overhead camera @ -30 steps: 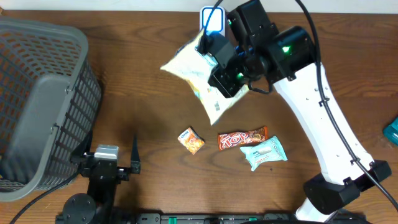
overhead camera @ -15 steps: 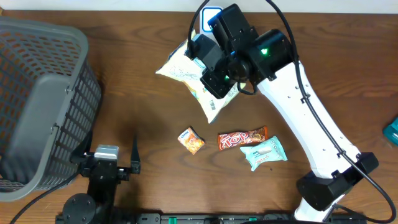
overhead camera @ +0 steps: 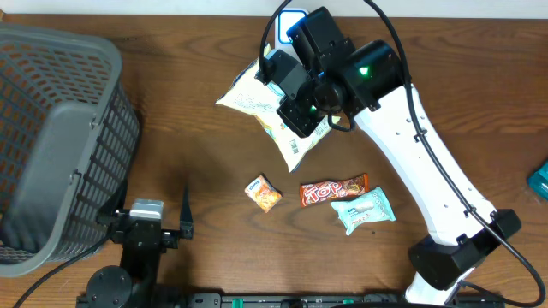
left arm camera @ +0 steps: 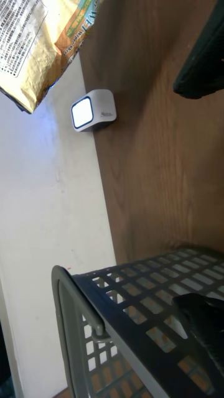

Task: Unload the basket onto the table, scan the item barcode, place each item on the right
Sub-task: 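Hold the white packet up to the scanner face with the right gripper, then carry the white packet to the right edge and release it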

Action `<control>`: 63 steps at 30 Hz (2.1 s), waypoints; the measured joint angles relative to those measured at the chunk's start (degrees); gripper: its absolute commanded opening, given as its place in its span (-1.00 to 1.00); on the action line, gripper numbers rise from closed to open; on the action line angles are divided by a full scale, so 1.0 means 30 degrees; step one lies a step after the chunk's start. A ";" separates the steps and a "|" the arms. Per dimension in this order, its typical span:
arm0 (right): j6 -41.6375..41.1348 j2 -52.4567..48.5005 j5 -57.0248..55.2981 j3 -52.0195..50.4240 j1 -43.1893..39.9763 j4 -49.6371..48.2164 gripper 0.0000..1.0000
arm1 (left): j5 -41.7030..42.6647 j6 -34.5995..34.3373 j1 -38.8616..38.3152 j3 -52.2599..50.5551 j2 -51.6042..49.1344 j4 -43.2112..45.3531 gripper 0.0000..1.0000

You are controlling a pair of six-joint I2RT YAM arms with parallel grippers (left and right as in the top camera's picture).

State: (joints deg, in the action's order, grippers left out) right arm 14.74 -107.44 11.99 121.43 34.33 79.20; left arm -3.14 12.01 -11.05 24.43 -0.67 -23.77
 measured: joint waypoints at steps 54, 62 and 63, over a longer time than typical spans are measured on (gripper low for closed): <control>1.4841 -1.2072 -1.7136 -0.0896 -0.0022 -3.3929 -0.97 | 0.0000 0.0007 0.0000 0.0000 -0.0007 -0.0007 1.00; 1.8914 -1.4651 -1.7886 -0.0903 -0.0022 -3.3332 -0.98 | -0.0007 0.0000 0.0000 0.0000 -0.0007 0.0000 1.00; 1.8943 -1.4775 -1.7930 -0.0911 -0.0022 -3.3142 -0.98 | -0.0007 0.0000 0.0000 0.0000 -0.0007 0.0000 1.00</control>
State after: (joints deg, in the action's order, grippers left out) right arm 71.57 -151.76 -41.80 118.69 34.26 -20.23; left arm -3.16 12.01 -11.05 24.43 -0.69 -23.77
